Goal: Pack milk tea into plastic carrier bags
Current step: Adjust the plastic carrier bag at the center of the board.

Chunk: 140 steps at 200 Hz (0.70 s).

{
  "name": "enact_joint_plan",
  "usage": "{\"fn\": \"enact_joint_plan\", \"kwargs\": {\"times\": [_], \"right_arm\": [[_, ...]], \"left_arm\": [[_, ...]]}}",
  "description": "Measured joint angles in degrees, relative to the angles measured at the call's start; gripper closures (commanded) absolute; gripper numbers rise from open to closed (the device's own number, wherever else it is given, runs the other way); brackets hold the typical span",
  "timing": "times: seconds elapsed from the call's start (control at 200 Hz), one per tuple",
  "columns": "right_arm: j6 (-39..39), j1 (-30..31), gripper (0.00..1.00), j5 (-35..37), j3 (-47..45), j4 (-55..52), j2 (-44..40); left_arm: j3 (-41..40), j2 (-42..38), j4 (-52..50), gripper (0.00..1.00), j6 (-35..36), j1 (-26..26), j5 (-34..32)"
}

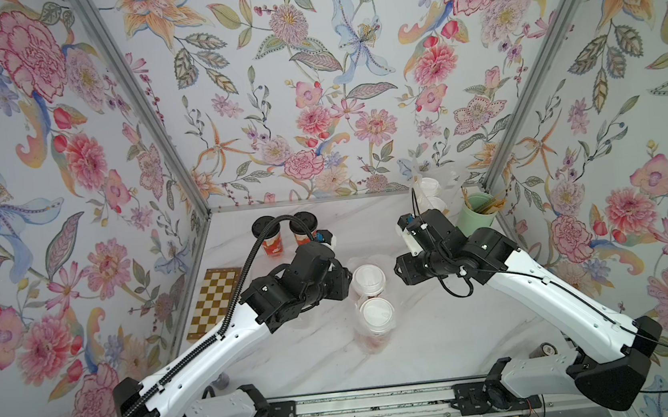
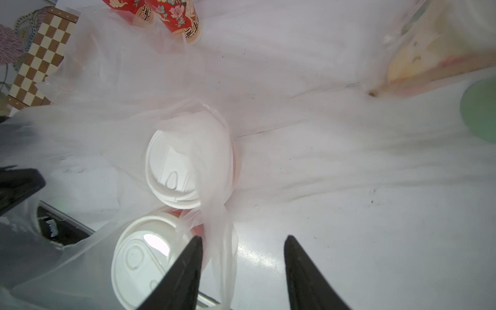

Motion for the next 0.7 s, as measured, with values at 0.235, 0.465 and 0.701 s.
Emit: {"fn": "enact_joint_plan", "kwargs": {"times": [0.235, 0.465, 0.701], "right_arm": [[-2.71, -2.08, 0.79, -1.66, 0.42, 3.13, 0.46], [-4.13, -2.64, 1.00, -2.80, 0.52, 4.07, 1.44], [-4.20, -3.78, 1.00, -2.82, 2.34, 4.37, 1.42]], "left_arm": [[1.14, 3.17, 3.76, 0.84, 3.10, 2.19, 1.53], [2.60, 3.54, 5.66, 1.00, 4.07, 3.41, 2.56], [3.48, 3.82, 5.70, 1.00, 4.11, 3.54, 2.80]]}}
